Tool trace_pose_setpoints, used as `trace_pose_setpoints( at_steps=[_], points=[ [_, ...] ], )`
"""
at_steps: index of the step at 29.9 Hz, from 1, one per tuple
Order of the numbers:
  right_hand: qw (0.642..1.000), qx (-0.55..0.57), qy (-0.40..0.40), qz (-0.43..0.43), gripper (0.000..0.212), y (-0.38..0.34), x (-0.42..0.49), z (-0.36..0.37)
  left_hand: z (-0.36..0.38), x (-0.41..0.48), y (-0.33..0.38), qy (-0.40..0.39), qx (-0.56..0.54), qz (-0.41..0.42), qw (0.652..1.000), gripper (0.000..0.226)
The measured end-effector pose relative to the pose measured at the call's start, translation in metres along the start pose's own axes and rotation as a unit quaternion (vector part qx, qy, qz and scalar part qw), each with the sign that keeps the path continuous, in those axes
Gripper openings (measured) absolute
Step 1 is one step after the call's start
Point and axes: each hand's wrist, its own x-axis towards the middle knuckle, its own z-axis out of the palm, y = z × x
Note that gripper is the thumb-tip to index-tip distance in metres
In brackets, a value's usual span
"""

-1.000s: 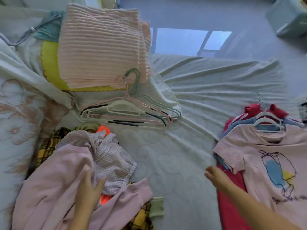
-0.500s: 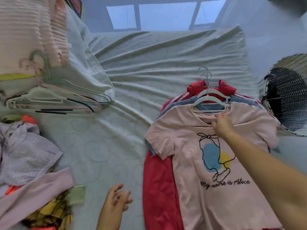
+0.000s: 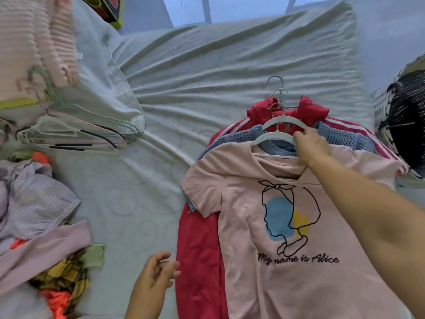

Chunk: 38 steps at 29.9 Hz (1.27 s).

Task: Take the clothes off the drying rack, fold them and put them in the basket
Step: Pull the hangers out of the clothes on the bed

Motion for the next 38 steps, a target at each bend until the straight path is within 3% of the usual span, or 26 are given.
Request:
trace_pose_setpoints(
  at_steps=[5, 8, 11, 14, 18, 21, 23, 24, 26, 28, 29, 31, 33, 34, 36, 37, 38],
  points=[
    [0.976, 0.213, 0.033, -0.036, 0.013, 0.009, -0.058, -0.038, 0.008, -0.028, 0.008, -0.016, -0.003, 0.004, 1.000, 0.015],
    [0.972, 0.205, -0.005, -0.119, 0.007, 0.016, -0.108, -0.075, 0.007, -0.045, 0.012, -0.036, 0.002, 0.006, 0.999, 0.013],
    [0.963, 0.214, 0.026, -0.160, 0.012, 0.019, -0.157, -0.115, 0.002, -0.058, 0.034, -0.034, -0.003, 0.034, 0.999, 0.012],
    [0.954, 0.226, 0.048, -0.192, 0.011, 0.013, -0.194, -0.158, -0.005, -0.068, 0.076, 0.016, 0.056, 0.158, 0.986, 0.020],
    [0.932, 0.251, 0.091, -0.246, 0.021, -0.005, -0.242, -0.216, -0.021, -0.088, 0.151, 0.094, 0.210, 0.391, 0.891, 0.055],
    [0.917, 0.285, 0.119, -0.252, 0.027, -0.011, -0.277, -0.256, -0.050, -0.106, 0.191, 0.054, 0.262, 0.478, 0.837, 0.037],
    [0.910, 0.303, 0.090, -0.268, 0.011, -0.013, -0.299, -0.277, -0.073, -0.120, 0.205, 0.021, 0.217, 0.503, 0.836, 0.036],
    [0.904, 0.312, 0.070, -0.284, 0.026, -0.019, -0.312, -0.288, -0.083, -0.126, 0.209, 0.018, 0.202, 0.525, 0.827, 0.035],
    [0.884, 0.351, 0.027, -0.306, 0.029, -0.044, -0.340, -0.310, -0.100, -0.139, 0.214, 0.012, 0.209, 0.579, 0.788, 0.032],
    [0.871, 0.389, -0.008, -0.301, 0.007, -0.077, -0.361, -0.324, -0.119, -0.148, 0.213, -0.005, 0.233, 0.618, 0.751, 0.030],
    [0.868, 0.402, -0.013, -0.290, 0.018, -0.095, -0.368, -0.328, -0.131, -0.150, 0.212, -0.014, 0.229, 0.624, 0.747, 0.030],
    [0.881, 0.381, -0.010, -0.280, 0.013, -0.124, -0.374, -0.328, -0.164, -0.151, 0.207, -0.034, 0.177, 0.601, 0.779, 0.028],
    [0.889, 0.375, -0.017, -0.264, 0.012, -0.147, -0.381, -0.332, -0.209, -0.145, 0.197, -0.005, 0.126, 0.580, 0.805, 0.017],
    [0.885, 0.386, -0.018, -0.258, 0.014, -0.158, -0.386, -0.334, -0.234, -0.138, 0.188, 0.018, 0.089, 0.569, 0.817, 0.013],
    [0.858, 0.446, -0.010, -0.256, 0.015, -0.180, -0.399, -0.337, -0.278, -0.125, 0.168, 0.068, 0.020, 0.534, 0.843, 0.028],
    [0.850, 0.460, -0.013, -0.257, 0.009, -0.192, -0.406, -0.337, -0.295, -0.119, 0.160, 0.081, 0.002, 0.518, 0.851, 0.024],
    [0.845, 0.462, -0.013, -0.269, 0.016, -0.204, -0.412, -0.337, -0.308, -0.115, 0.154, 0.089, -0.012, 0.510, 0.856, 0.019]
  ],
)
